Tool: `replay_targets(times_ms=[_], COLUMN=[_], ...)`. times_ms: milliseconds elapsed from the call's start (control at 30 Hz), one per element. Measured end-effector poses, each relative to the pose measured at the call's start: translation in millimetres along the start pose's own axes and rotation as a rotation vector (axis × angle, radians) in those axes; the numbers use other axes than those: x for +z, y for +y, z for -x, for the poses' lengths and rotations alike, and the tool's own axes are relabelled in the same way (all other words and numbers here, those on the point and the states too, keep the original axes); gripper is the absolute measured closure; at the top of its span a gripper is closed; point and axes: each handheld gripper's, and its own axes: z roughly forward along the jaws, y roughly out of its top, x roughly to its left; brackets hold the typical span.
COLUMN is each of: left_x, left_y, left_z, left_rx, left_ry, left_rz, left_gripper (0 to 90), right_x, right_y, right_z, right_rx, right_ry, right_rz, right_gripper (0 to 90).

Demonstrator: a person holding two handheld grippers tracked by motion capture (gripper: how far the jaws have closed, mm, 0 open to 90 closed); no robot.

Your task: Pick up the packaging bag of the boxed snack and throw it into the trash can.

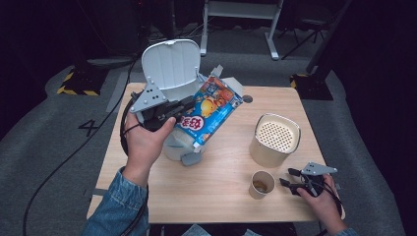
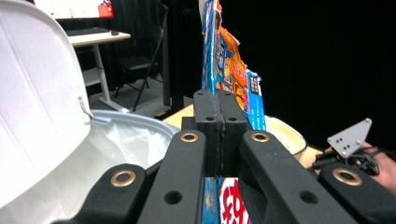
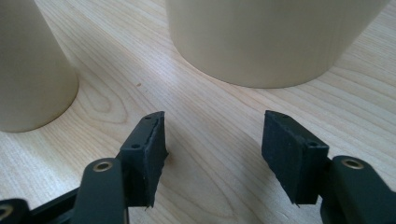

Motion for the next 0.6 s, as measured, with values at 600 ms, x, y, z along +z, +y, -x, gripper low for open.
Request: replay_targets(times_ms=[600], left_x=[-3.5], left_y=[45.7], left_z=[-15.0], left_rx=[0.03], left_ry=[0.029], left_rz=[0.062], left_gripper=[89.5], right_x=[0.0], right_y=[0.0], right_z=[0.0], right_rx=[0.0], right_ry=[0.0], right_rz=[0.0], right_gripper=[40.4])
